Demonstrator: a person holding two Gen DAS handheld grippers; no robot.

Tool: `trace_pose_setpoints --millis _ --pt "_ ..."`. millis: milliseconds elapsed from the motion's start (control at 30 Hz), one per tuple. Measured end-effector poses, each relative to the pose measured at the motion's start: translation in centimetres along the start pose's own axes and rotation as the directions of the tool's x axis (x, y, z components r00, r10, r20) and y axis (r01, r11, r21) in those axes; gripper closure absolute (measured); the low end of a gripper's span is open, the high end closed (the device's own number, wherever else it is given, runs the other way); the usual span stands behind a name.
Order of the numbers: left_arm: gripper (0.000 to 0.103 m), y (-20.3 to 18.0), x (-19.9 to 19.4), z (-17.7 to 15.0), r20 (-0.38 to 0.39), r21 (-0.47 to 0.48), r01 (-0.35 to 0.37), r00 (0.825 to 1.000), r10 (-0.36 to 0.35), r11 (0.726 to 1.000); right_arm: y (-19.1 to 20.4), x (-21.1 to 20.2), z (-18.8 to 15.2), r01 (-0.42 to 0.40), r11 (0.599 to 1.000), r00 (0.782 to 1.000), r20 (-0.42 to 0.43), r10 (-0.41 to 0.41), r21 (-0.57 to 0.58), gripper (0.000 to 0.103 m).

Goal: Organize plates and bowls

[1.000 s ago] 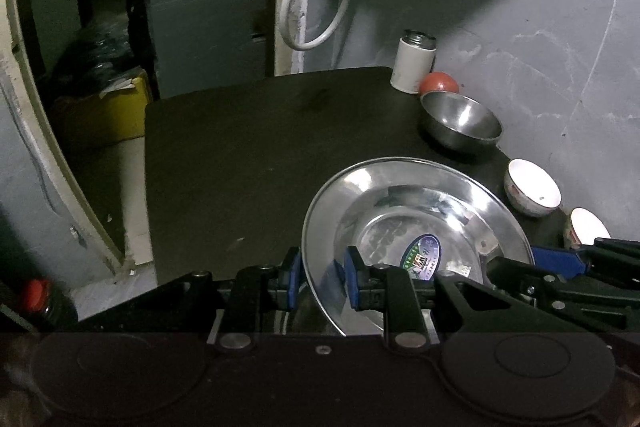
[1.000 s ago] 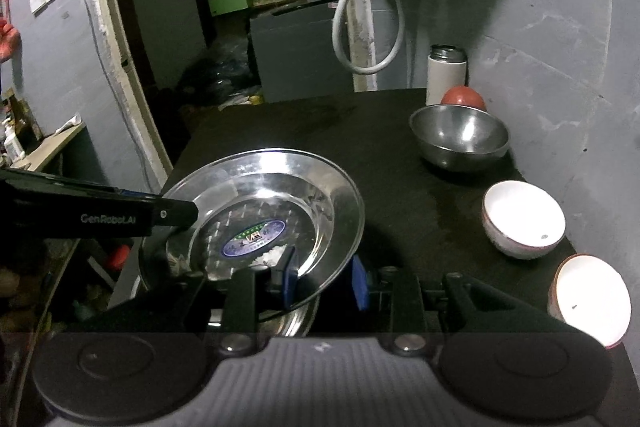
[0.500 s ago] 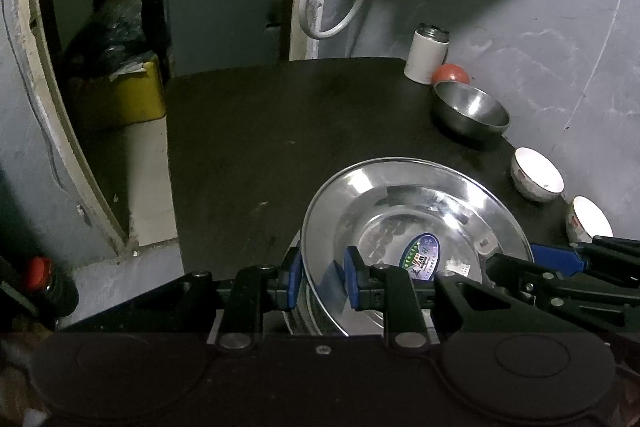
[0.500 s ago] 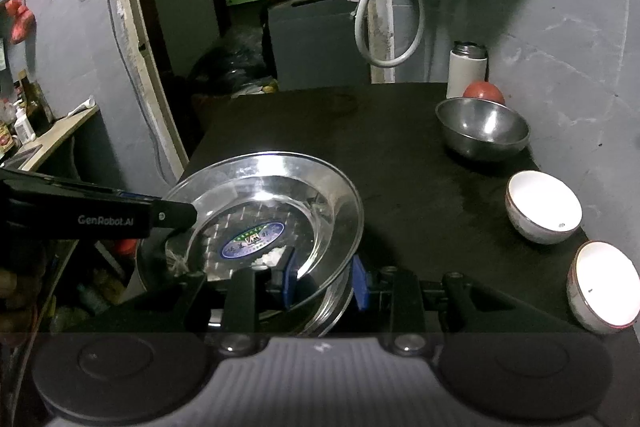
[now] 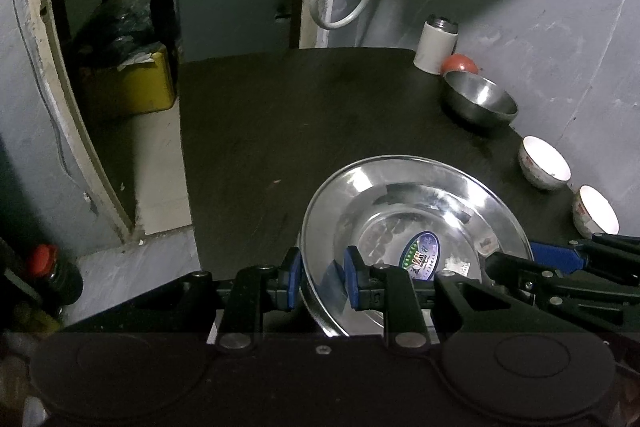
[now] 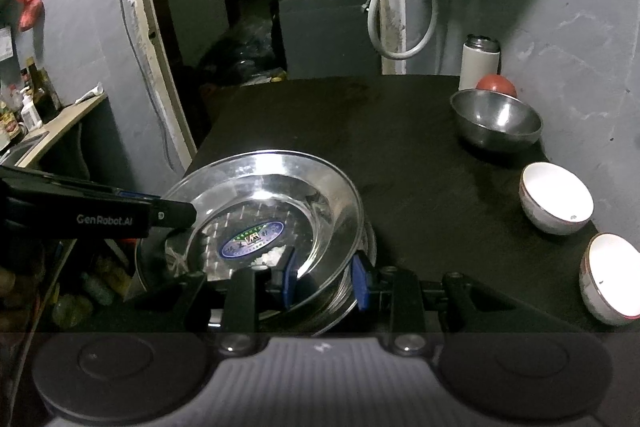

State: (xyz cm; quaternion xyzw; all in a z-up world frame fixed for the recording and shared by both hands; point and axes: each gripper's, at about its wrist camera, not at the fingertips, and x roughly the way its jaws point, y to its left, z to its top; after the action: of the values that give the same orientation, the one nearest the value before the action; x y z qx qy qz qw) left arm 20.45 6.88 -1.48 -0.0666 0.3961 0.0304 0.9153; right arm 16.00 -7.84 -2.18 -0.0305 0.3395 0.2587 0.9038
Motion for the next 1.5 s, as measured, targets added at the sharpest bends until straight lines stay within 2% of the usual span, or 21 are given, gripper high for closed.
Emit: trace_pose_setpoints --millis 400,1500 --pt "0.078 -0.2 0.7 -0.5 -0.026 0.005 -0.015 1.0 0.015 1.0 0.1 0.9 -0.5 -0.006 1.0 0.999 -0.033 0.005 -0.01 0.07" --pt "0.076 -1.1 1.3 -0.8 -0.03 0.029 -0.056 0.998 0.057 0.998 0.3 1.4 -0.4 -0.008 1.0 0.999 -0.054 0.007 -0.029 0.07"
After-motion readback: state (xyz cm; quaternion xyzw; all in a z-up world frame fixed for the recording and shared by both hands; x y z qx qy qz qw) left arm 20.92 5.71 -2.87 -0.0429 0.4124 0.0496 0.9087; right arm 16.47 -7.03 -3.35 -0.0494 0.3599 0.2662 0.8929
